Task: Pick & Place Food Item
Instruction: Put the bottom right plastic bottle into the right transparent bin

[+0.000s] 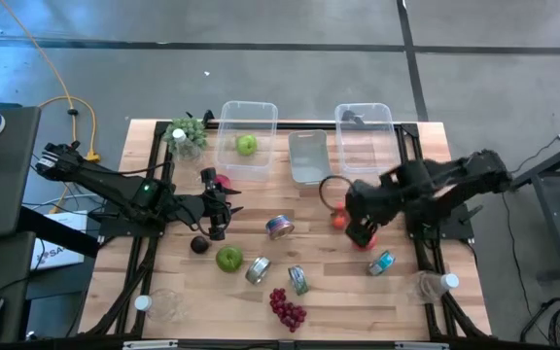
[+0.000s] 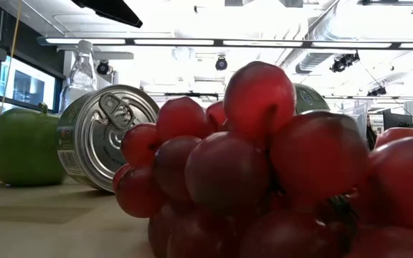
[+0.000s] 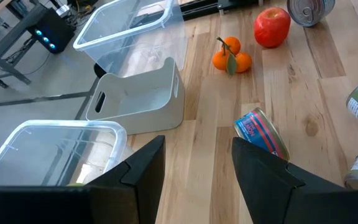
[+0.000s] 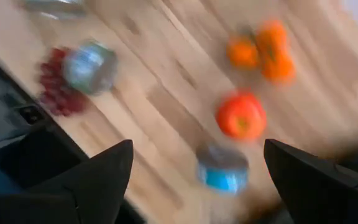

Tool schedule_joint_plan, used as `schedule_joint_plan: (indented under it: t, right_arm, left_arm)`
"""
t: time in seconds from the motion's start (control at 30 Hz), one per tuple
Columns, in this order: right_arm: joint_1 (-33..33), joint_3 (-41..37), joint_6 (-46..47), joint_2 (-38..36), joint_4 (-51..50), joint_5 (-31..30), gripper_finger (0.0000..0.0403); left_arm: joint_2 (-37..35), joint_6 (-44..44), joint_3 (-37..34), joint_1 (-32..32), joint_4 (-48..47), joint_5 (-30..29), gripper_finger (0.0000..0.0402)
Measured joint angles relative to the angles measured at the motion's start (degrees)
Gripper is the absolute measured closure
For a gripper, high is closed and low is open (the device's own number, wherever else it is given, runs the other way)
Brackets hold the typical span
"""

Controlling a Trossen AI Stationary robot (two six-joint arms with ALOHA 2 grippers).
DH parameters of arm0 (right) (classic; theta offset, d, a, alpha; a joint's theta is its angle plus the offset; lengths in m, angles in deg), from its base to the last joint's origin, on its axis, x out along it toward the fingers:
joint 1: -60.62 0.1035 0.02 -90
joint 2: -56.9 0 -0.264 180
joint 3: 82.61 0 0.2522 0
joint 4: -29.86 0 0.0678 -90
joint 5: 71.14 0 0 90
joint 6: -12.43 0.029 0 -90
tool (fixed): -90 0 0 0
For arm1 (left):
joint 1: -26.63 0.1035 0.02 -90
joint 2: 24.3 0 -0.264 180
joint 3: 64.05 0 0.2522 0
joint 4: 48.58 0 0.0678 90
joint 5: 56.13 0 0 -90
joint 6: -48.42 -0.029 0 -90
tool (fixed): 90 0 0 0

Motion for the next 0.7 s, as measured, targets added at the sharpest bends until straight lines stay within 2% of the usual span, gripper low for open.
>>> schedule_joint_plan:
  t: [0.17, 0.27, 0.43, 0.57, 0.7]
  right_arm:
    - [-5.37, 0.05, 2.07, -1.7, 0.24, 12.58, 0.005]
    - [-5.91, -0.09, 0.61, -2.21, 0.0, 15.76, 0.005]
    - [-5.71, -0.13, 3.04, -2.22, -0.01, 24.4, 0.0049]
    - [-3.58, -0.23, 4.55, -2.23, 0.11, 24.66, 0.005]
    - [-1.46, -3.68, 10.02, -4.89, 0.06, 25.92, 0.0048]
  left_arm:
    - [0.0, 0.0, 0.0, 0.01, 0.0, 0.01, 0.0224]
    - [0.0, 0.0, 0.0, 0.0, 0.03, 0.0, 0.0224]
    - [0.0, 0.0, 0.0, -0.01, 0.22, -0.01, 0.0224]
    - [0.0, 0.0, 0.0, 0.0, 0.22, 0.0, 0.0224]
    - [0.0, 0.0, 0.0, 0.0, 0.3, -0.01, 0.0224]
